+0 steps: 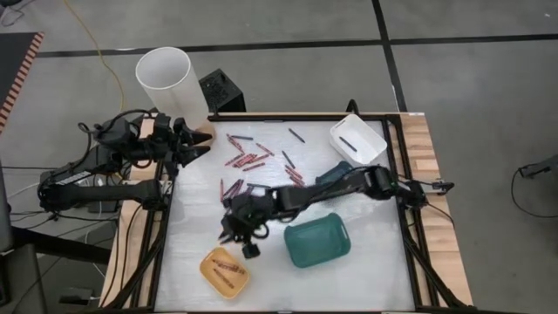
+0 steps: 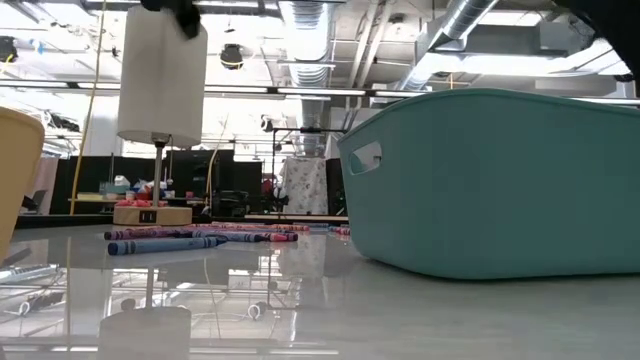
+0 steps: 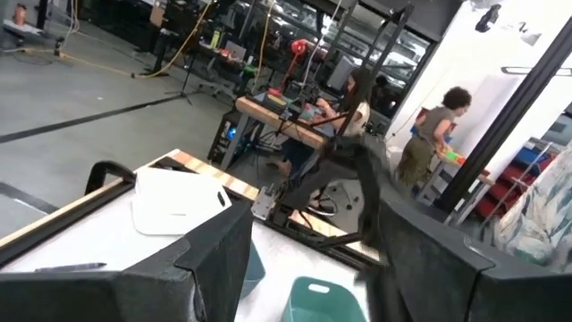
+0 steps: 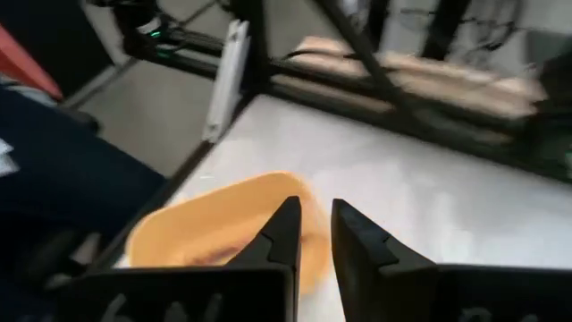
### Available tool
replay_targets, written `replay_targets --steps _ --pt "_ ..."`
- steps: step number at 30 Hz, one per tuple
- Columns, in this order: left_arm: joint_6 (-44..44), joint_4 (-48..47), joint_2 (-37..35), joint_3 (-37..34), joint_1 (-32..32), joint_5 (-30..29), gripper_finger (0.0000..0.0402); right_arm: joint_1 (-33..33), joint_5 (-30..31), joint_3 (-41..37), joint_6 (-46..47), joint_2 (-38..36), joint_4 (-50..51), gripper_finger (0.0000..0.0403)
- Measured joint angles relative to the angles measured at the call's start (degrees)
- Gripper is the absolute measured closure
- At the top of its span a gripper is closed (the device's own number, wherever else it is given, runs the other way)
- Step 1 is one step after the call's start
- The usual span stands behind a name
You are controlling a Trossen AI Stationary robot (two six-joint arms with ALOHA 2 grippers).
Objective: Sort crayons
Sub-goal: Put the red crayon into the yellow bin
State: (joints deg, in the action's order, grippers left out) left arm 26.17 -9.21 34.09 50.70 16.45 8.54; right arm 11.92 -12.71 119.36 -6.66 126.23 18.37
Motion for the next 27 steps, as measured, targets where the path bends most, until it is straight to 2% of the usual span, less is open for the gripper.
replay_targets --steps 6,11,15,22,27 --pt "-1.79 -4.12 -0.02 0.02 0.0 -3.0 0.0168 -3.03 8.66 0.06 -5.67 -8.91 15.33 0.0341" --pt "-3.82 -9.8 0.0 0.04 0.01 -9.8 0.0168 -6.48 16.3 0.04 -5.94 -15.92 27.35 0.0341" --pt "-6.09 -13.38 -0.01 0.04 0.0 -11.52 0.0168 -10.14 23.15 0.06 -4.14 -19.42 33.98 0.0341" --pt "-6.47 -16.95 -0.02 0.03 0.0 -10.34 0.0168 -18.07 24.78 -0.16 -0.24 -18.41 41.25 0.0341" --pt "-7.05 -19.23 -0.41 0.04 -0.02 -8.85 0.0168 -22.24 23.02 -9.31 -0.59 -18.16 39.66 0.0341"
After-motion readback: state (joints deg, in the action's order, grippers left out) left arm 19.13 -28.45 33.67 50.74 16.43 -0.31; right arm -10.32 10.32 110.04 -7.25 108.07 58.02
